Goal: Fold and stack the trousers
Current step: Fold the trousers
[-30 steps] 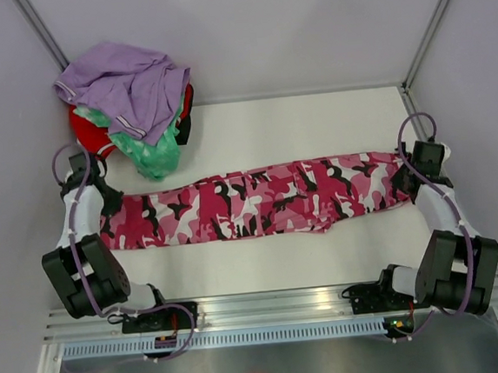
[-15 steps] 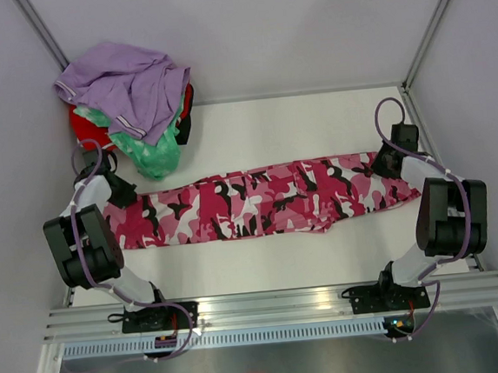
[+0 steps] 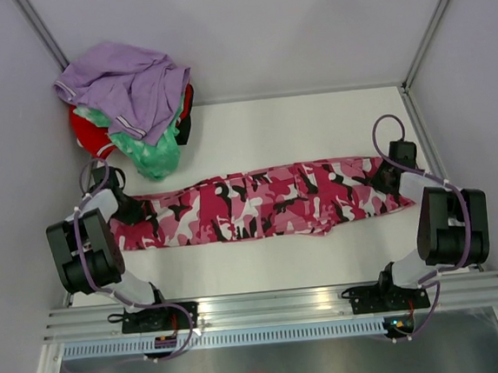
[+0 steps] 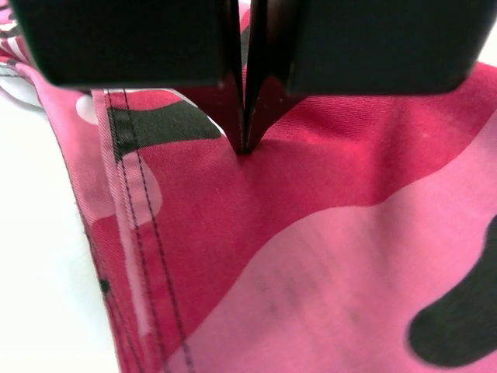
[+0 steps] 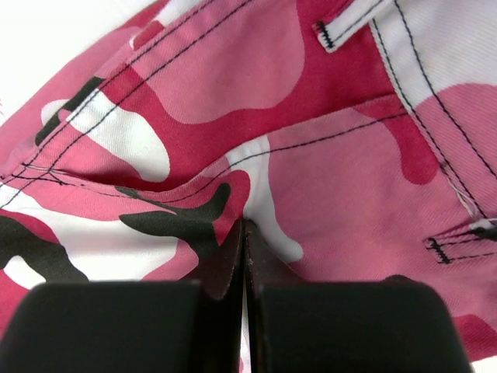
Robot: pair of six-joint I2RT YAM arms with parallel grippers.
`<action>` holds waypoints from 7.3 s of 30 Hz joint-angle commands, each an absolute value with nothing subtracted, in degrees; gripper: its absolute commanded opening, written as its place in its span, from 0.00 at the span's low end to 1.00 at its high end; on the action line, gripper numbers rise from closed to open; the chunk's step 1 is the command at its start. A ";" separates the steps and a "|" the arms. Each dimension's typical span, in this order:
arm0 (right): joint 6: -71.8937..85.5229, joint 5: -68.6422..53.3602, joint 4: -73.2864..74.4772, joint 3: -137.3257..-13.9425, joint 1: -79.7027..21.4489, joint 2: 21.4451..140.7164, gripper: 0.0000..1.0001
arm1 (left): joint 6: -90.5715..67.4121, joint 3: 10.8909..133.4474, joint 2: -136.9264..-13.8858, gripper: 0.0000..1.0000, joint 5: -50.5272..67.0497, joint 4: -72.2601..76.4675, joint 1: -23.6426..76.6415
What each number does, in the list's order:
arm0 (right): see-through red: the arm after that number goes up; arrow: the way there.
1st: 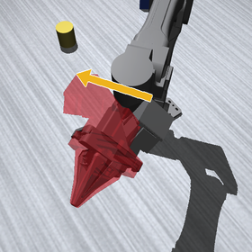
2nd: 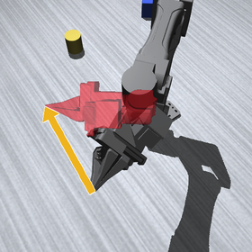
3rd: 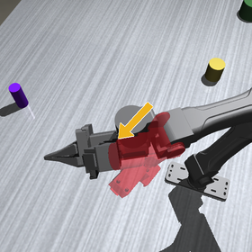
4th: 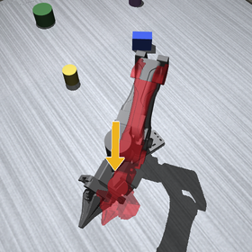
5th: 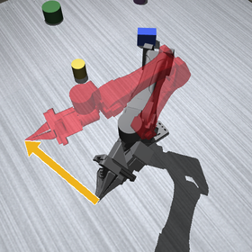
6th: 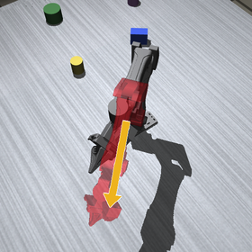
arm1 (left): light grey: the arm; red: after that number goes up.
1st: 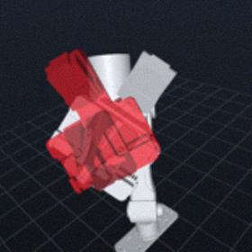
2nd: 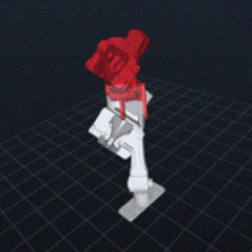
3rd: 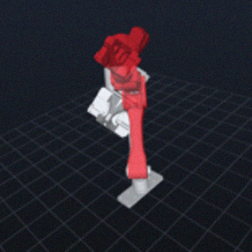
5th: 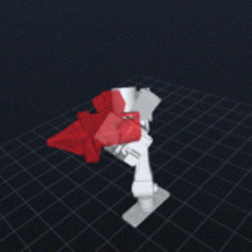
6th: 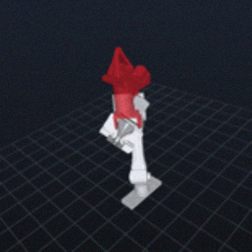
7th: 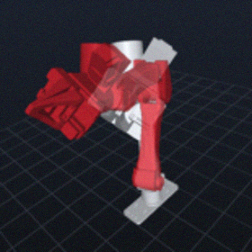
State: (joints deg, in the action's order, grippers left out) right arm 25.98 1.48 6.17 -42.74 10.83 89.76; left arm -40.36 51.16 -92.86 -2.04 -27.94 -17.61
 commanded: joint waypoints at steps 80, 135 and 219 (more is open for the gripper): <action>24.34 -8.00 18.63 -56.52 -4.48 83.67 0.92 | -1.42 56.43 -89.65 0.91 5.10 -19.61 -36.39; 27.77 0.18 18.11 -48.70 -4.48 73.74 0.92 | -31.88 64.70 -61.70 0.02 -8.79 -41.84 15.06; 25.48 -4.75 30.24 -46.50 -7.73 59.59 0.95 | -23.40 45.85 -61.81 0.02 1.76 -24.32 2.49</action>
State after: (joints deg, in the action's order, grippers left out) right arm 23.68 -2.44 33.04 -47.90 -6.79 59.72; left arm -31.18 39.03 -68.29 5.39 -18.59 8.49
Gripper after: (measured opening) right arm 0.949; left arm 0.034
